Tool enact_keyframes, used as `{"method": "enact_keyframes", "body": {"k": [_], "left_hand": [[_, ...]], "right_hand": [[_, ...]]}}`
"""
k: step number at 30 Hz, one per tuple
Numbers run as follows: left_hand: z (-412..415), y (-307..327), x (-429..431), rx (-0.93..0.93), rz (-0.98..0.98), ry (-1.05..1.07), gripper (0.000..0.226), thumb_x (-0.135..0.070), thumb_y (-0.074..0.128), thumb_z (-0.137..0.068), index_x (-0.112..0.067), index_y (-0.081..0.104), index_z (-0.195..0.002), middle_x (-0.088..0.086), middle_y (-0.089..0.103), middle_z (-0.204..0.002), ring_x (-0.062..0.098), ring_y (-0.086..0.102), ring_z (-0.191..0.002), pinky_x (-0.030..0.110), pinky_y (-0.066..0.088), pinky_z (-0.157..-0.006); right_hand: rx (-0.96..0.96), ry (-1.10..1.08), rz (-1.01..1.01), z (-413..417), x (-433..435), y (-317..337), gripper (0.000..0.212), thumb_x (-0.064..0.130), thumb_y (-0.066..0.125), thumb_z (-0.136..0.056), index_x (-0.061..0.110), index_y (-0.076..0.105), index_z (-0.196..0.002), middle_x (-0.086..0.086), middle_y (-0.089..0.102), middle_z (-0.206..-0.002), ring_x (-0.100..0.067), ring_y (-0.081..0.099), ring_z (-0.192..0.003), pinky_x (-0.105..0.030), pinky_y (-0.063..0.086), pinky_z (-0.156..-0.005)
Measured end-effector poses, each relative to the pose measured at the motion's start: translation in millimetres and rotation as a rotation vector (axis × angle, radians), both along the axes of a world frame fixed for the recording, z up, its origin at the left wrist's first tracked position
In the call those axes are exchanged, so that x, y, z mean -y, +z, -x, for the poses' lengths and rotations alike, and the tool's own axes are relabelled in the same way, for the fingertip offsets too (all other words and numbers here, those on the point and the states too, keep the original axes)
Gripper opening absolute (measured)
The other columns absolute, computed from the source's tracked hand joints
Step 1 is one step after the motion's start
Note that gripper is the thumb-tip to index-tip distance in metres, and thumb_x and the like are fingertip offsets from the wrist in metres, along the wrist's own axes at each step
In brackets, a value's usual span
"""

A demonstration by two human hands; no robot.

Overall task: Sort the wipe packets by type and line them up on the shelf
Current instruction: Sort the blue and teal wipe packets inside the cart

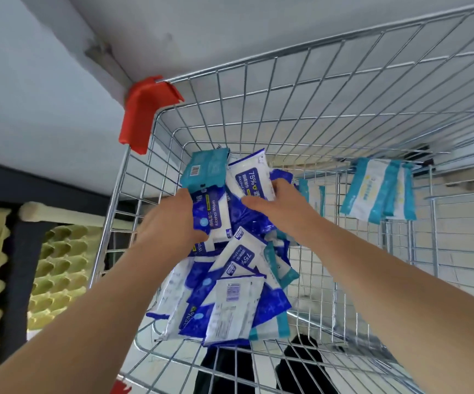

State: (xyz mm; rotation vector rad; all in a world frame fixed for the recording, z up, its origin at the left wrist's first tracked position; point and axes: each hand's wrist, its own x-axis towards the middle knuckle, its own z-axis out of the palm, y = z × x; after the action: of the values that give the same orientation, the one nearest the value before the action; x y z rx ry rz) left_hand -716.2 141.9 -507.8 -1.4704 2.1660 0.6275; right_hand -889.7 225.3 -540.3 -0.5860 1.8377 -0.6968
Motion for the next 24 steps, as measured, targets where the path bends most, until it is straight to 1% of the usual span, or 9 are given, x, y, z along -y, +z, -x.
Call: {"method": "enact_keyframes", "body": {"k": [4,8,10,12,15,17,18,21,24], "left_hand": [[2,0,-3,0.001,0.02,-0.006,0.052,-0.037,0.074,-0.078,-0.016,0.047,-0.117,0.005,0.062,-0.105,0.023,0.057,-0.09,0.032,0.045,-0.07],[0,19,-5,-0.154,0.189,-0.021,0.039,-0.036,0.068,-0.085,-0.017,0.053,-0.115,0.006,0.064,-0.103,0.028,0.059,-0.09,0.033,0.044,-0.07],[3,35,-6,-0.29,0.287,-0.001,0.034,-0.033,0.067,-0.086,-0.015,0.055,-0.112,0.006,0.063,-0.103,0.028,0.058,-0.089,0.033,0.041,-0.069],[4,53,-7,-0.383,0.332,0.017,0.031,-0.032,0.066,-0.087,-0.014,0.057,-0.112,0.005,0.06,-0.103,0.024,0.053,-0.086,0.033,0.039,-0.069],[-3,71,-13,-0.461,0.307,0.073,0.027,-0.034,0.066,-0.087,-0.018,0.06,-0.108,-0.003,0.054,-0.097,0.017,0.048,-0.084,0.032,0.04,-0.071],[-10,77,-21,-0.479,0.239,0.118,0.028,-0.036,0.068,-0.085,-0.02,0.062,-0.106,-0.005,0.055,-0.096,0.015,0.05,-0.084,0.028,0.038,-0.072],[-14,79,-26,-0.48,0.21,0.14,0.028,-0.036,0.069,-0.084,-0.021,0.062,-0.106,-0.005,0.056,-0.096,0.014,0.05,-0.083,0.027,0.038,-0.071],[-23,85,-43,-0.513,0.208,0.227,0.025,-0.034,0.07,-0.084,-0.022,0.064,-0.105,-0.01,0.056,-0.088,0.008,0.052,-0.071,0.016,0.04,-0.061],[-31,89,-59,-0.534,0.21,0.315,0.022,-0.035,0.071,-0.083,-0.025,0.065,-0.102,-0.018,0.055,-0.075,-0.003,0.056,-0.068,0.017,0.046,-0.06]], "right_hand": [[0.01,-0.026,0.081,-13,5,-6,0.033,0.015,0.076,-0.078,0.011,0.062,-0.107,-0.001,0.068,-0.094,-0.017,0.063,-0.079,-0.023,0.049,-0.06],[-0.045,-0.155,0.128,0,4,-2,0.03,0.011,0.071,-0.083,0.015,0.059,-0.11,-0.003,0.068,-0.106,-0.018,0.066,-0.09,-0.032,0.055,-0.075],[-0.073,-0.247,0.143,11,-2,5,0.035,0.011,0.068,-0.085,0.013,0.057,-0.118,-0.004,0.066,-0.111,-0.016,0.065,-0.092,-0.023,0.053,-0.069],[-0.1,-0.286,0.156,20,-13,15,0.035,0.011,0.065,-0.087,0.013,0.055,-0.12,-0.003,0.065,-0.11,-0.01,0.063,-0.084,-0.012,0.047,-0.057],[-0.055,-0.307,0.205,28,-34,38,0.032,0.01,0.061,-0.09,0.015,0.056,-0.12,0.002,0.065,-0.104,0.0,0.06,-0.075,-0.008,0.044,-0.046],[0.023,-0.27,0.203,27,-53,50,0.03,0.008,0.061,-0.09,0.018,0.06,-0.118,0.008,0.069,-0.099,-0.003,0.066,-0.079,-0.015,0.052,-0.061],[0.069,-0.247,0.183,24,-64,52,0.028,0.008,0.061,-0.09,0.021,0.062,-0.115,0.008,0.071,-0.098,-0.007,0.069,-0.084,-0.024,0.056,-0.071],[0.2,-0.19,0.1,7,-93,52,0.024,0.008,0.06,-0.09,0.029,0.066,-0.1,0.0,0.074,-0.099,-0.027,0.069,-0.097,-0.051,0.052,-0.091],[0.279,-0.149,0.023,-10,-111,47,0.024,0.006,0.057,-0.092,0.028,0.066,-0.097,-0.007,0.073,-0.101,-0.032,0.066,-0.102,-0.052,0.048,-0.097]]}}
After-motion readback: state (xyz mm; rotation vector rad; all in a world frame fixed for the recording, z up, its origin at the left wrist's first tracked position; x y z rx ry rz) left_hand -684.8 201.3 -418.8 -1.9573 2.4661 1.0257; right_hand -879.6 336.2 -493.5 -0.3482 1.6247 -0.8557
